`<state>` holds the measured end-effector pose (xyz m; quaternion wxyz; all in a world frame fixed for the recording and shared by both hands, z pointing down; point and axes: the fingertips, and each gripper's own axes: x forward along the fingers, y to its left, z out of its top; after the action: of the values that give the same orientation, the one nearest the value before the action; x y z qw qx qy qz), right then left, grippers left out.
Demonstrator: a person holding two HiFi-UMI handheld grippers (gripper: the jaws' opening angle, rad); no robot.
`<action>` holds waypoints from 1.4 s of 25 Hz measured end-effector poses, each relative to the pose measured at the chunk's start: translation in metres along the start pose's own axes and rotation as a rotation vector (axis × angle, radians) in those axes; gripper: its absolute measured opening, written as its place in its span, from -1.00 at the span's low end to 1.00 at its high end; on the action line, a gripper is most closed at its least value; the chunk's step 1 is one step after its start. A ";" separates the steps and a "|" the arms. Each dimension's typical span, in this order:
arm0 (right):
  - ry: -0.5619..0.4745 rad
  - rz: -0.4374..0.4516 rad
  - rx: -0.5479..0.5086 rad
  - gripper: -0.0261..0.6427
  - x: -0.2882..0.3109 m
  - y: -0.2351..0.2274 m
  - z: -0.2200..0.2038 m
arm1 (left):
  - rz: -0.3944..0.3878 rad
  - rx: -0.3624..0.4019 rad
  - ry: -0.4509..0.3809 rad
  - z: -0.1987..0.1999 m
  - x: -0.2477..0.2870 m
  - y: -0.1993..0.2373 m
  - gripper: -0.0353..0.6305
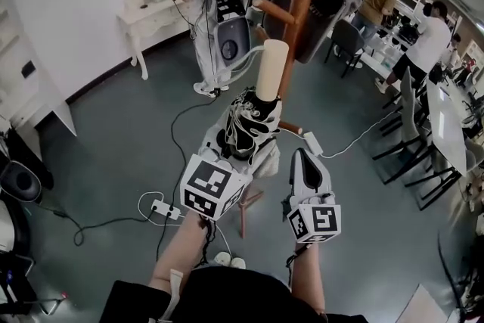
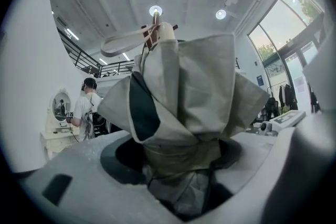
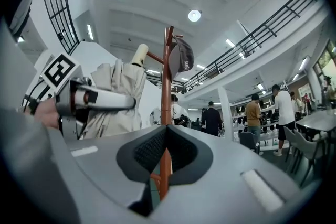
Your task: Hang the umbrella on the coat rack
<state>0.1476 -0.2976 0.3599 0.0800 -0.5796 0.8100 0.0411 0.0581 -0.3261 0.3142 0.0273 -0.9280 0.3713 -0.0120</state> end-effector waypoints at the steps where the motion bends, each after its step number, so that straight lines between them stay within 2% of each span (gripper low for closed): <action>1: 0.003 -0.005 0.004 -0.89 0.002 -0.001 0.000 | -0.005 0.013 -0.003 0.011 0.003 0.003 0.03; 5: -0.021 0.003 -0.010 -0.89 0.010 0.001 0.018 | -0.027 0.004 -0.016 0.040 0.010 0.013 0.03; 12: -0.112 0.057 -0.031 -0.89 0.037 0.007 0.103 | -0.031 0.004 -0.009 0.066 0.021 0.016 0.03; 15: -0.119 0.063 -0.062 -0.89 0.046 0.003 0.124 | -0.043 -0.004 -0.017 0.082 0.030 0.017 0.03; 21: -0.114 0.068 -0.065 -0.89 0.037 0.011 0.112 | -0.066 -0.002 -0.039 0.096 0.029 0.018 0.03; 35: -0.096 0.034 -0.085 -0.89 0.035 0.011 0.100 | -0.135 -0.045 -0.007 0.083 0.047 0.020 0.03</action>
<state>0.1346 -0.3106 0.2554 0.0934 -0.5659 0.8125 0.1045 0.0817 -0.3693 0.2307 0.0069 -0.9514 0.3078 -0.0024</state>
